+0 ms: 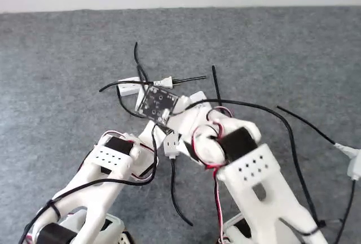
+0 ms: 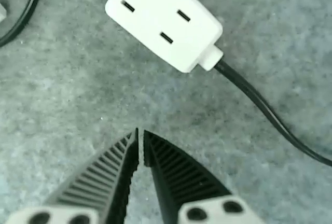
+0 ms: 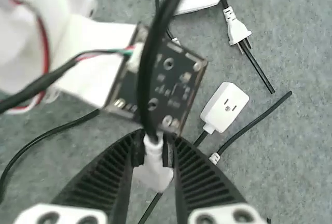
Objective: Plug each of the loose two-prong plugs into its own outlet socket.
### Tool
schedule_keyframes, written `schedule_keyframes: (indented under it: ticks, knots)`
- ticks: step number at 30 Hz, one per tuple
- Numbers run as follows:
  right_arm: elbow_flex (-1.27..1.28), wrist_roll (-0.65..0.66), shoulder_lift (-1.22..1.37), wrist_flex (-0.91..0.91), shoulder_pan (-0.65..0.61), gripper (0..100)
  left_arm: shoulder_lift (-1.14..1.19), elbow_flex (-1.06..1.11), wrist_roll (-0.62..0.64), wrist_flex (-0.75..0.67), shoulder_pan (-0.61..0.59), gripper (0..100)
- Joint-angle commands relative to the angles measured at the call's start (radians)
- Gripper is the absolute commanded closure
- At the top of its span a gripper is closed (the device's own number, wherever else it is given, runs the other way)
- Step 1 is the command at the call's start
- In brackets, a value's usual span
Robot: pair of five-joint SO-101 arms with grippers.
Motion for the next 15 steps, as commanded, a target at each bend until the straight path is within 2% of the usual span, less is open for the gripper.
schedule_keyframes:
  ticks: [1,6,8,11,15]
  knots:
    - [-0.009,0.005,0.047,-0.056,0.015,99.1,-0.028,-0.027,-0.017,0.011,0.012,99]
    - [-0.011,-0.068,0.077,-0.101,0.016,99.1,-0.028,-0.028,-0.012,-0.009,0.009,99]
    - [-0.011,-0.135,0.077,-0.120,0.016,99.1,-0.028,-0.027,0.020,-0.046,0.003,99]
    - [-0.009,-0.282,0.087,-0.166,0.027,99.1,-0.028,-0.027,0.170,-0.118,-0.049,99]
    - [0.002,-0.431,0.091,-0.209,0.079,99.1,-0.029,-0.031,0.377,-0.275,-0.207,99]
